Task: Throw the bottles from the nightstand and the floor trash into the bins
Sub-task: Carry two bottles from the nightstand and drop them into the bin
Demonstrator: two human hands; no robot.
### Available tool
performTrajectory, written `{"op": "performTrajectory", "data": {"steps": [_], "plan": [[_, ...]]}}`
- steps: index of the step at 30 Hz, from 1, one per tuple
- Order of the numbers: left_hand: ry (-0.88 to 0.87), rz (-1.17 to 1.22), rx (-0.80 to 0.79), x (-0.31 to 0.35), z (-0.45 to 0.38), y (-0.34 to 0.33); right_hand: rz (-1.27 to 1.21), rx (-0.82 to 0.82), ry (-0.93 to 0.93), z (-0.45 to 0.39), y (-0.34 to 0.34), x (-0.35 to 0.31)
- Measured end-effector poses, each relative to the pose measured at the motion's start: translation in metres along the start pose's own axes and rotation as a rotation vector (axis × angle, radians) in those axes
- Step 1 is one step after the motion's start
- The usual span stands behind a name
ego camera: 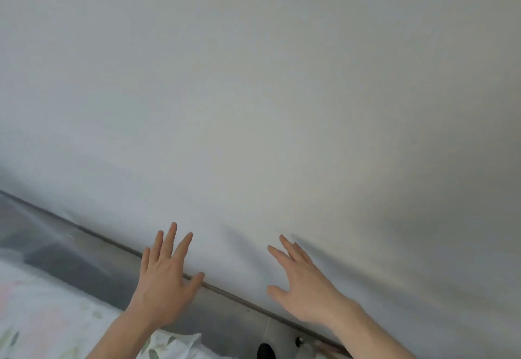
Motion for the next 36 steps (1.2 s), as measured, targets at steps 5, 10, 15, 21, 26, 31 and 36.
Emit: {"op": "performTrajectory", "data": {"steps": [5,10,15,21,26,31,36], "plan": [[0.132,-0.020,0.047,-0.014,-0.023,0.015,0.078,-0.070,0.139,-0.053,0.033,-0.021],[0.338,0.016,0.092,-0.038,0.001,0.032,0.187,-0.165,0.324,-0.105,0.029,-0.075],[0.574,0.036,0.157,-0.081,0.043,0.040,0.271,-0.291,0.508,-0.143,0.005,-0.156],[0.823,0.070,0.258,-0.147,0.075,0.056,0.349,-0.421,0.641,-0.185,-0.030,-0.263],[0.996,0.119,0.334,-0.217,0.081,0.069,0.399,-0.511,0.745,-0.227,-0.068,-0.375],[1.113,0.207,0.352,-0.297,0.081,0.088,0.449,-0.570,0.837,-0.270,-0.110,-0.490],[1.184,0.190,0.442,-0.357,0.089,0.134,0.526,-0.597,0.924,-0.296,-0.133,-0.583]]}}
Point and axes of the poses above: each hand's wrist, its own z-axis away from the middle knuckle, its own y-axis out of the back of the hand, x = y × z, the point moved 4 cm from there along -z, towards the middle knuckle, and after that the axes turned 8 degrees about -y, right-handed, at the moved point
